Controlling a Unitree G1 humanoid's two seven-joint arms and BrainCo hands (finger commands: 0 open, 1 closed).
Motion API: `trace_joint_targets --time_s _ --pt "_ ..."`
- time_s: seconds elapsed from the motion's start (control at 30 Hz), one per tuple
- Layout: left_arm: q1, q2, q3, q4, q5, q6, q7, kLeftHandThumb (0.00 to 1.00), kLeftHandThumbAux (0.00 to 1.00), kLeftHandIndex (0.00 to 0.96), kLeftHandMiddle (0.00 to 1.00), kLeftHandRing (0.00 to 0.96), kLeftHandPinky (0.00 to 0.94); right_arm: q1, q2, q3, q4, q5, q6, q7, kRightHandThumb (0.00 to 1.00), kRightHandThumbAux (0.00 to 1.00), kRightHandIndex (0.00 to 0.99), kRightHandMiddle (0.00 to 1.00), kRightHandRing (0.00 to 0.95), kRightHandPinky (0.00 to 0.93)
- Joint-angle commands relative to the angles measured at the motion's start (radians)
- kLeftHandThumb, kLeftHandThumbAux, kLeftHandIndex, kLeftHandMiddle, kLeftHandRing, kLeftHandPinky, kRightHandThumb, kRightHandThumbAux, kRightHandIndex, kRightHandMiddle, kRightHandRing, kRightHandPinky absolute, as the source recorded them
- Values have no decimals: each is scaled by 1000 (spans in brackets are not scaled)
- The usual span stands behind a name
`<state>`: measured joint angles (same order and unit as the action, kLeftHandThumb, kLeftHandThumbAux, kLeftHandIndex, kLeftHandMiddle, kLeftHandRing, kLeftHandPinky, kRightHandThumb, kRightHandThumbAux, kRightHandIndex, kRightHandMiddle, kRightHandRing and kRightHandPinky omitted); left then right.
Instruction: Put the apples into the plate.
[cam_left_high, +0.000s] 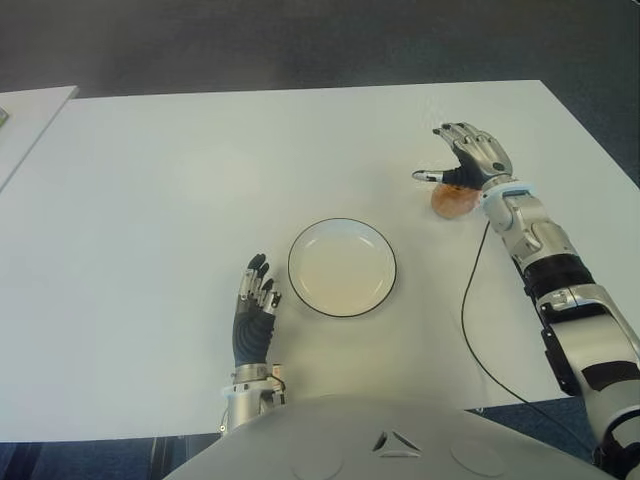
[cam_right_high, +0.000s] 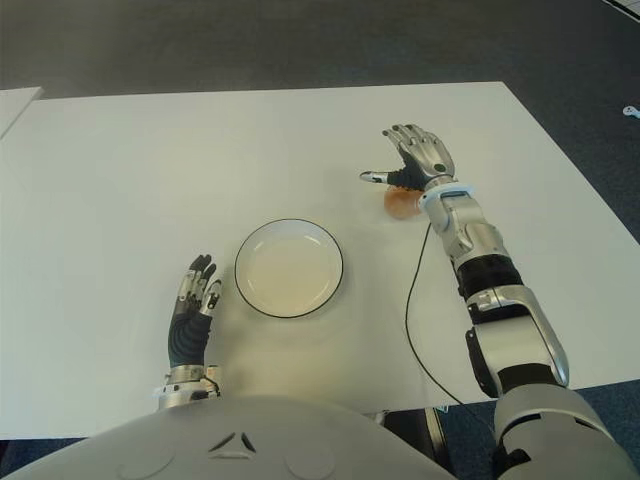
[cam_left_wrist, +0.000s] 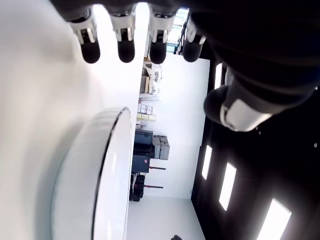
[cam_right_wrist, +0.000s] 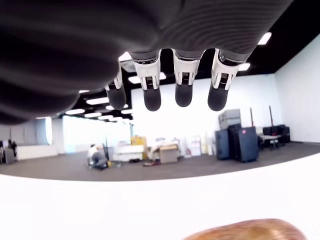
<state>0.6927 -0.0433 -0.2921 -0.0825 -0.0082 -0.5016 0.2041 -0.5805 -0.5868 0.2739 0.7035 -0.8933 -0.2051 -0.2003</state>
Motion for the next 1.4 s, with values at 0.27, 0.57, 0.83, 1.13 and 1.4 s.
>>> trace_joint_targets --time_s 0.27,0.57,0.83,1.13,1.4 --pt "2 -45 -16 18 -5 -26 -11 97 528 3 22 0 0 -54 -28 66 119 14 -28 -44 207 187 0 0 0 0" --pt "-6 -41 -14 22 -2 -25 -16 88 528 0 15 0 0 -90 -38 99 216 24 -46 -57 206 197 0 0 0 0" --pt "-1 -49 -8 25 -29 9 -14 93 524 2 16 0 0 -110 -40 119 278 33 -58 -66 198 204 0 0 0 0" --pt "-18 -62 2 52 -40 -27 -12 125 525 19 31 0 0 -127 -43 135 330 39 -70 -81 196 209 0 0 0 0" --pt "-57 -62 23 127 -19 -89 -16 113 535 9 22 0 0 -144 -39 154 378 46 -76 -87 192 222 0 0 0 0"
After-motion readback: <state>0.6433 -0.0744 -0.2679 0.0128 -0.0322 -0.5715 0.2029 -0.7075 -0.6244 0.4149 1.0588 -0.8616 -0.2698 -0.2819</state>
